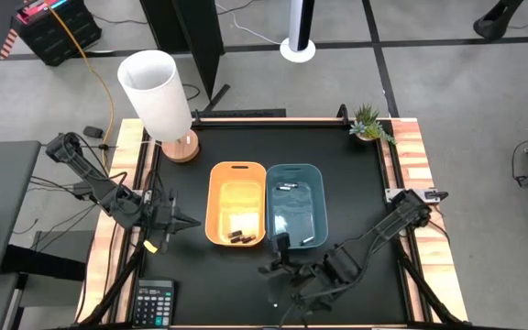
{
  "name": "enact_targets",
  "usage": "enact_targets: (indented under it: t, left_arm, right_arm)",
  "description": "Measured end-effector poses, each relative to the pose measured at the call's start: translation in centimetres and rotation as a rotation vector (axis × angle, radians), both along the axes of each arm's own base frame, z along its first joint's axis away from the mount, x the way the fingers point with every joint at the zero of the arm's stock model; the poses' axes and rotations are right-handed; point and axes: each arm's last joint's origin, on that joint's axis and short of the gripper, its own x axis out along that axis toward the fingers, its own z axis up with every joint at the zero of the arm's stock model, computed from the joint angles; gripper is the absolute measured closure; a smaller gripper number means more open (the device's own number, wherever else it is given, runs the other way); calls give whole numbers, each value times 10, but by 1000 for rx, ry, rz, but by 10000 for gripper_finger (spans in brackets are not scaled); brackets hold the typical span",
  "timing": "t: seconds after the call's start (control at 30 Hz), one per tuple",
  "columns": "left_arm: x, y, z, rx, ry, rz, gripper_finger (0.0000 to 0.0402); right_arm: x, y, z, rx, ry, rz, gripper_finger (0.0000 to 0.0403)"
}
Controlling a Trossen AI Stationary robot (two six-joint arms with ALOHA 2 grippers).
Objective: Sort batteries
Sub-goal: Return to Home Position
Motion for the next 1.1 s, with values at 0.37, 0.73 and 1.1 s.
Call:
enact_targets:
  t: [0.37,0.73,1.1]
  left_arm:
    - [-7,6,-10,-40,-36,3,401]
    - [-7,9,-8,-26,-52,23,401]
    - [-3,15,-6,5,-67,76,401]
  right_arm:
    - [-21,-41,-33,128,-186,3,402]
    - [-146,-117,-83,279,-543,-11,403]
    - [-226,-169,-142,325,-745,1,403]
